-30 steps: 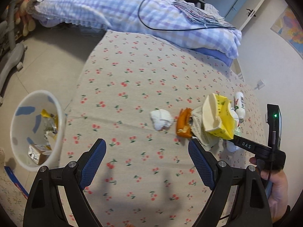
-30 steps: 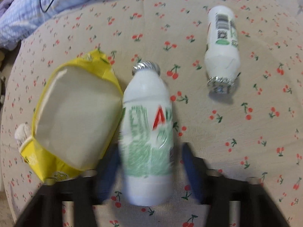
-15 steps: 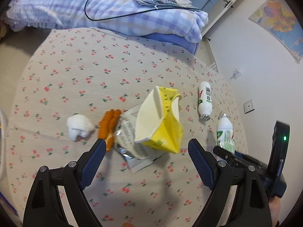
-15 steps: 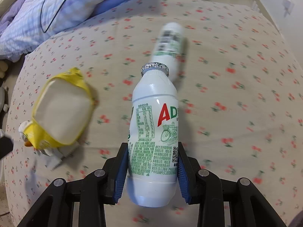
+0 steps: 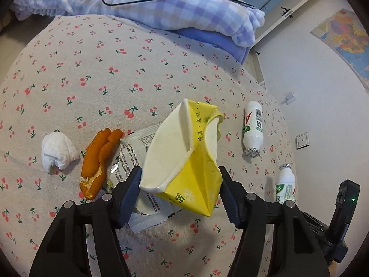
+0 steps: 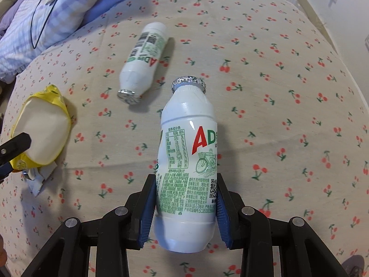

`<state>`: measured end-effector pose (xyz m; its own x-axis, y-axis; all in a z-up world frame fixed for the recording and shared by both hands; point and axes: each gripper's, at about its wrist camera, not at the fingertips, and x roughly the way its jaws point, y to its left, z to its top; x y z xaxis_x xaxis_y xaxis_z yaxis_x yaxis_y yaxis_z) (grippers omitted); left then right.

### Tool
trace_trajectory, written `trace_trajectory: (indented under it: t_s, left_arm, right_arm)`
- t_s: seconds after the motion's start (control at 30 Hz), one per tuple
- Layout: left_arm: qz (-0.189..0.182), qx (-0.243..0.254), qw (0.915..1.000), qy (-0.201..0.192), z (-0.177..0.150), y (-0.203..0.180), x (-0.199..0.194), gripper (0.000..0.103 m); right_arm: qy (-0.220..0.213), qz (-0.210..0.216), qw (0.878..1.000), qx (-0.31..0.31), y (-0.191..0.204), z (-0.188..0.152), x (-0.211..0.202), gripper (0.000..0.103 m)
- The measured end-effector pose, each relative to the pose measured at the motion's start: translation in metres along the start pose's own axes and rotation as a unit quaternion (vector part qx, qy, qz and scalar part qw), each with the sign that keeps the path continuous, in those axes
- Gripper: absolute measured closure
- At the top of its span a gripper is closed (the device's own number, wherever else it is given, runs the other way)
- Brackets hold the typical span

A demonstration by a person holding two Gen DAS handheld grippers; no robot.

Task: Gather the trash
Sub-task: 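Grasp the yellow paper carton with the left gripper while the right holds the bottle, then carry the carton over the wastebasket and open the left gripper while the right carries the bottle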

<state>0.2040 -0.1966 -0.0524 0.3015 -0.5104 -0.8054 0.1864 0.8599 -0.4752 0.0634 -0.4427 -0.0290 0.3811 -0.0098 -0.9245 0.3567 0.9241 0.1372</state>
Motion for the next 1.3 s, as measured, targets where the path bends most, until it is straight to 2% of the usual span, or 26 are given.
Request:
trace_trajectory:
  t_s: [0.23,0.5,0.87,1.3]
  left_arm:
    - [-0.015,0.010,0.9997,-0.018,-0.003,-0.004,-0.013,0.041]
    - [-0.015,0.034,0.9986,-0.039,-0.009,-0.006,-0.037,0.041]
    - [0.001,0.046,0.9964,-0.071,-0.010,0.015,-0.075,0.041]
    - [0.026,0.025,0.9946,-0.097,-0.004,0.062,-0.116,0.041]
  right_arm:
    - [-0.006,-0.003,1.000,0.009,-0.009,-0.001,-0.006,0.061]
    - [-0.020,0.009,1.000,0.003,0.007,-0.001,-0.020,0.061]
    - [-0.043,0.028,0.998,-0.032,0.054,0.002,-0.034,0.061]
    - [-0.050,0.057,0.995,-0.063,0.112,0.005,-0.037,0.061]
